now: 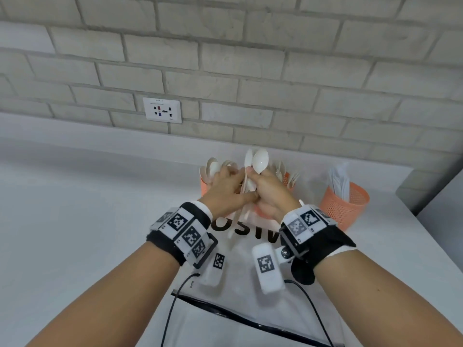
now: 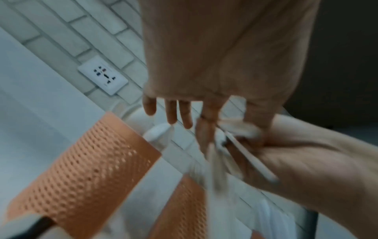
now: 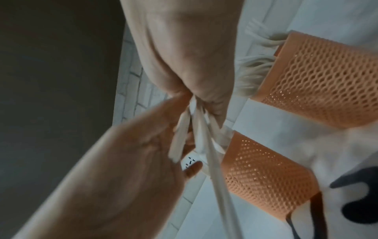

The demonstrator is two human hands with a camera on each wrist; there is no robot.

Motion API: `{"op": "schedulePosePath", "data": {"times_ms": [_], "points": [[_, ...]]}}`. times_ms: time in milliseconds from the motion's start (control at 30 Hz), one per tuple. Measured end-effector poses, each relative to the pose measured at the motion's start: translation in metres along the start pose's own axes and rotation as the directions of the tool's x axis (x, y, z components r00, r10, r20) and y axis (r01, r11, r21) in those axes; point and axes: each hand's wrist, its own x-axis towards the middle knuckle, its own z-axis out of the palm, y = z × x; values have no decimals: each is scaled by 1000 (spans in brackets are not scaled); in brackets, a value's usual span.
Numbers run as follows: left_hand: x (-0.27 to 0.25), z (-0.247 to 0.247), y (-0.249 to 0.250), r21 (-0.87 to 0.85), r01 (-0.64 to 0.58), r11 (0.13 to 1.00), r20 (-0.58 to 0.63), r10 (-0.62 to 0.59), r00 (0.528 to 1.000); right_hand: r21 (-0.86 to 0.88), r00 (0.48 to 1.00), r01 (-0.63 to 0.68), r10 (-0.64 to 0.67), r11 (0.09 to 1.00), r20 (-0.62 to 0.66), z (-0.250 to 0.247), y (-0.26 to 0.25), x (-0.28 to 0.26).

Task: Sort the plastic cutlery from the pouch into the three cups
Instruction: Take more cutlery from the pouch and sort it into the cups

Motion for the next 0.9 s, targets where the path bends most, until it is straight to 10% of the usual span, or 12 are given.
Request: {"op": "schedulePosePath", "data": {"times_ms": [167,333,533,900], "points": [[15,-34,-30,-436,30,899,-185,-122,975,-3,965,173,-170,985,-198,-7,-16,17],[34,-29,-70,-221,231,948,-12,-240,971,39,896,349,-321,936,-307,4,-16,37],[43,-8,-78,-328,155,932,-45,-179,983,-66,793,423,-404,904,-455,21,-6,59],[45,20,-87,-384,16,923,-190,-96,977,-460,776,438,-583,772,-239,39,38,66]]}}
